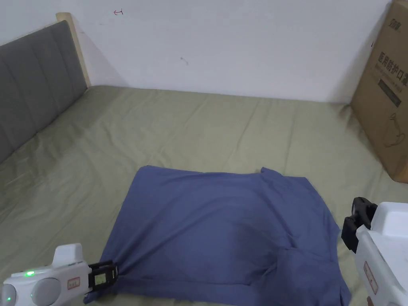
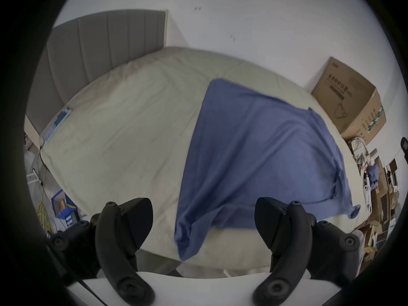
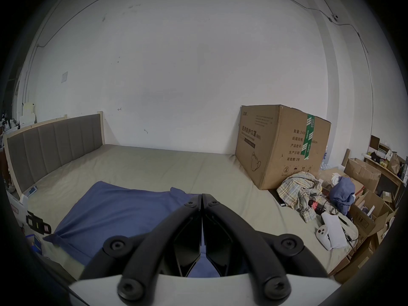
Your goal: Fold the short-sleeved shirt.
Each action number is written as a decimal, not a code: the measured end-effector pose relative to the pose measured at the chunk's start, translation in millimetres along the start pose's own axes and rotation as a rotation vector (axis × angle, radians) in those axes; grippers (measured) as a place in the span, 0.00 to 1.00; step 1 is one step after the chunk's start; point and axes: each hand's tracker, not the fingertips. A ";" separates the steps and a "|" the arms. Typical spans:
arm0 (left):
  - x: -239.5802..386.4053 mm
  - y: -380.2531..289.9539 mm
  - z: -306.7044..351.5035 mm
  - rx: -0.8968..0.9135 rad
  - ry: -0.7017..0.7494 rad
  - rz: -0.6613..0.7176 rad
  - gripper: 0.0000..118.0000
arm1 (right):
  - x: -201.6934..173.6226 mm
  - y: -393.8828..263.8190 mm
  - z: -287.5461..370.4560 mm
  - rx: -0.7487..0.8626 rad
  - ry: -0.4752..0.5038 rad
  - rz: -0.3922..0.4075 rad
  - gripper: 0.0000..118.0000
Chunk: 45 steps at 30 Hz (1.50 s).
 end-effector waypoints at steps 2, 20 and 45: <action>-0.4 -7.1 -9.2 -0.040 0.020 -0.014 0.84 | 0.5 -2.7 -1.8 -0.016 0.001 -0.002 0.00; 12.4 -10.3 -3.2 0.017 -0.026 -0.094 0.05 | 39.4 -100.9 -32.3 -0.441 -0.020 -0.076 0.78; 24.4 42.5 -0.6 0.063 -0.055 -0.069 0.05 | 48.4 -127.4 -55.1 -0.476 0.094 -0.174 0.02</action>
